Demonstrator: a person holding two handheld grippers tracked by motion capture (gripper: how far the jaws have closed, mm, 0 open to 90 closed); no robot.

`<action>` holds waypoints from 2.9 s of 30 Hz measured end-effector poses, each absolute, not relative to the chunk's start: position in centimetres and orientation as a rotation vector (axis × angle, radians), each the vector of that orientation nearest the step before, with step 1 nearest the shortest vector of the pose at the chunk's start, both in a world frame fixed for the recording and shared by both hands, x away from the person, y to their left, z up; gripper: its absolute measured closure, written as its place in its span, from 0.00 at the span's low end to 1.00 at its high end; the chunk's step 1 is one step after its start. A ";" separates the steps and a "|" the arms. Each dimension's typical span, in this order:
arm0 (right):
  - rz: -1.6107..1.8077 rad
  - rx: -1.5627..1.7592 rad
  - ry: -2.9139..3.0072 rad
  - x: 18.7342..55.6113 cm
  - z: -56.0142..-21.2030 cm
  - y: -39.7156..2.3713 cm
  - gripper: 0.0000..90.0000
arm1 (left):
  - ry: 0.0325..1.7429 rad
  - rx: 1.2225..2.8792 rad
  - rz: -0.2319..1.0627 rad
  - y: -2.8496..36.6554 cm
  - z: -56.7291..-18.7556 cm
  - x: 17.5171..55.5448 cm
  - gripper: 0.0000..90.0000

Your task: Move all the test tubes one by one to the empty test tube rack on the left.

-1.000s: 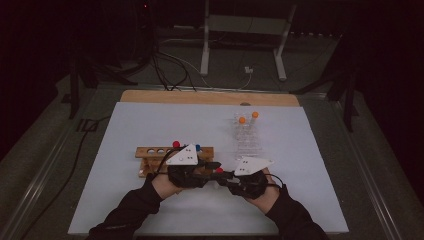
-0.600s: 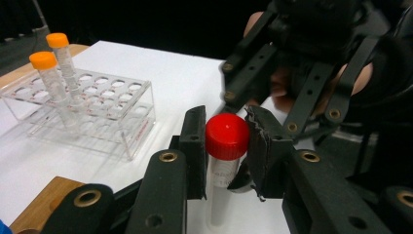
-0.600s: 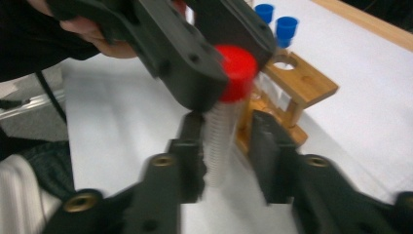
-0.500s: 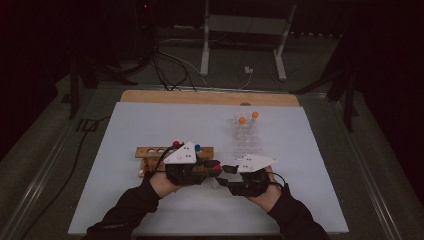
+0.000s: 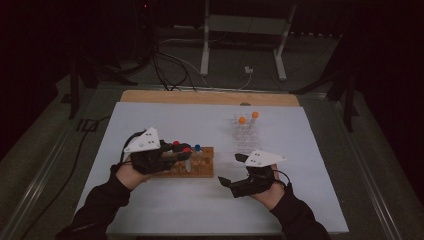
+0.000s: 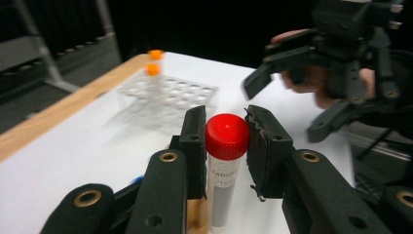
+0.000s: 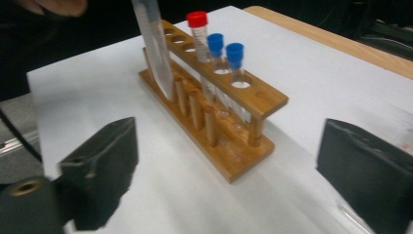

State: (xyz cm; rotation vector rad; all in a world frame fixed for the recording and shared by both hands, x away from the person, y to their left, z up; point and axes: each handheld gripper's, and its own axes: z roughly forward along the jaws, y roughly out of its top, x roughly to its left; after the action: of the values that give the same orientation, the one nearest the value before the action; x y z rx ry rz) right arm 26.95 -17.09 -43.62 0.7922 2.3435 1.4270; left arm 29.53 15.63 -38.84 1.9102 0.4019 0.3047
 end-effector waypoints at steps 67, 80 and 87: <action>1.274 1.090 2.238 38.9 -45.0 -22.6 0.46 | 0.543 1.913 0.277 19.1 -43.7 29.7 0.06; 1.122 1.137 2.285 43.2 -46.3 -21.4 0.73 | 0.547 1.912 0.283 19.0 -43.6 29.6 0.06; 1.096 1.130 2.283 43.8 -46.3 -20.9 0.77 | 0.550 1.910 0.275 19.1 -43.6 29.7 0.06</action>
State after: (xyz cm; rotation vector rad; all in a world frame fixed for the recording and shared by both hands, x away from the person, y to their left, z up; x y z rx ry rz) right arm 43.82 -20.85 -46.28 1.1303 2.2835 1.0959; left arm 29.65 19.13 -43.60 1.9095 0.5499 0.2750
